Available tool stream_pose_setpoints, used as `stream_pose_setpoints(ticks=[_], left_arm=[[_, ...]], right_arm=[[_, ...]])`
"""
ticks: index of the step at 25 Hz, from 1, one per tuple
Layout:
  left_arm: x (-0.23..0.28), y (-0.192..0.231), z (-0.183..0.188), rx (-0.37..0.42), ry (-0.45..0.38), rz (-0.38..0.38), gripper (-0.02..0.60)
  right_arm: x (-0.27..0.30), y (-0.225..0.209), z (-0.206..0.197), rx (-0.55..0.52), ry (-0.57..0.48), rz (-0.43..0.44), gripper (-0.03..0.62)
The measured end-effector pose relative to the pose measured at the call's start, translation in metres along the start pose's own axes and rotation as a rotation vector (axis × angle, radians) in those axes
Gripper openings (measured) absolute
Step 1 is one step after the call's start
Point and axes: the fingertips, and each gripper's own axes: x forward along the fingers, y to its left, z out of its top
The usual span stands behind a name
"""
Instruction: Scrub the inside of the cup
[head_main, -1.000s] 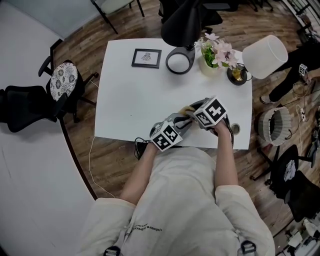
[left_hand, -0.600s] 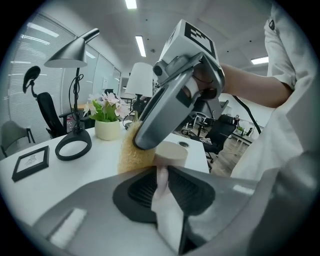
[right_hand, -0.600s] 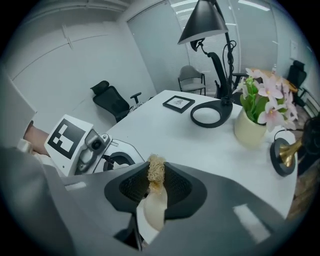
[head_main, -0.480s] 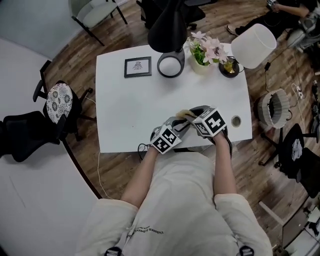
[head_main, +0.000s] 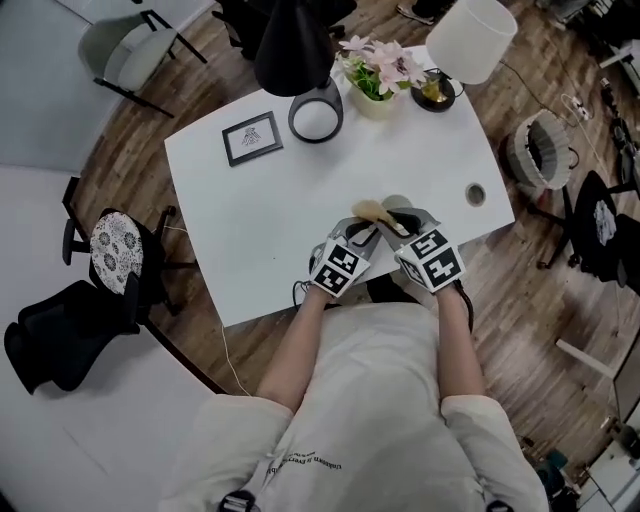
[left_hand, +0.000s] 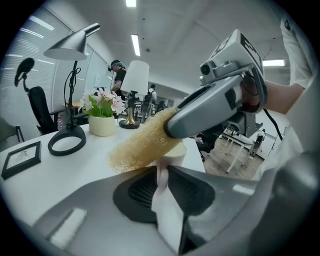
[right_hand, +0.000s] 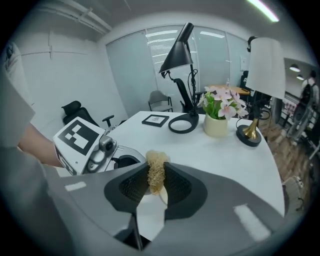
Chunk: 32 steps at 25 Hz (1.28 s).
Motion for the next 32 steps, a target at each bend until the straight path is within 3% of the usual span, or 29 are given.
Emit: stream_pose_setpoints(ticks=[9, 16, 19, 22, 32], left_arm=[[-0.003, 0.001, -0.009, 0.022, -0.002, -0.027, 0.068], [-0.005, 0.004, -0.007, 0.023, 0.021, 0.014, 0.07], [-0.008, 0.001, -0.006, -0.004, 0.013, -0.013, 0.071], [-0.012, -0.005, -0.005, 0.013, 0.006, -0.019, 0.082], [-0.043, -0.01, -0.008, 0.071, -0.017, 0.023, 0.108]], right_arm=[[-0.02, 0.011, -0.027, 0.092, -0.062, -0.099, 0.107], [-0.033, 0.013, -0.045, 0.181, -0.112, -0.142, 0.109], [-0.043, 0.016, -0.051, 0.281, -0.163, -0.156, 0.109], [-0.051, 0.017, -0.056, 0.31, -0.208, -0.207, 0.109], [-0.067, 0.025, -0.058, 0.464, -0.443, -0.338, 0.107]])
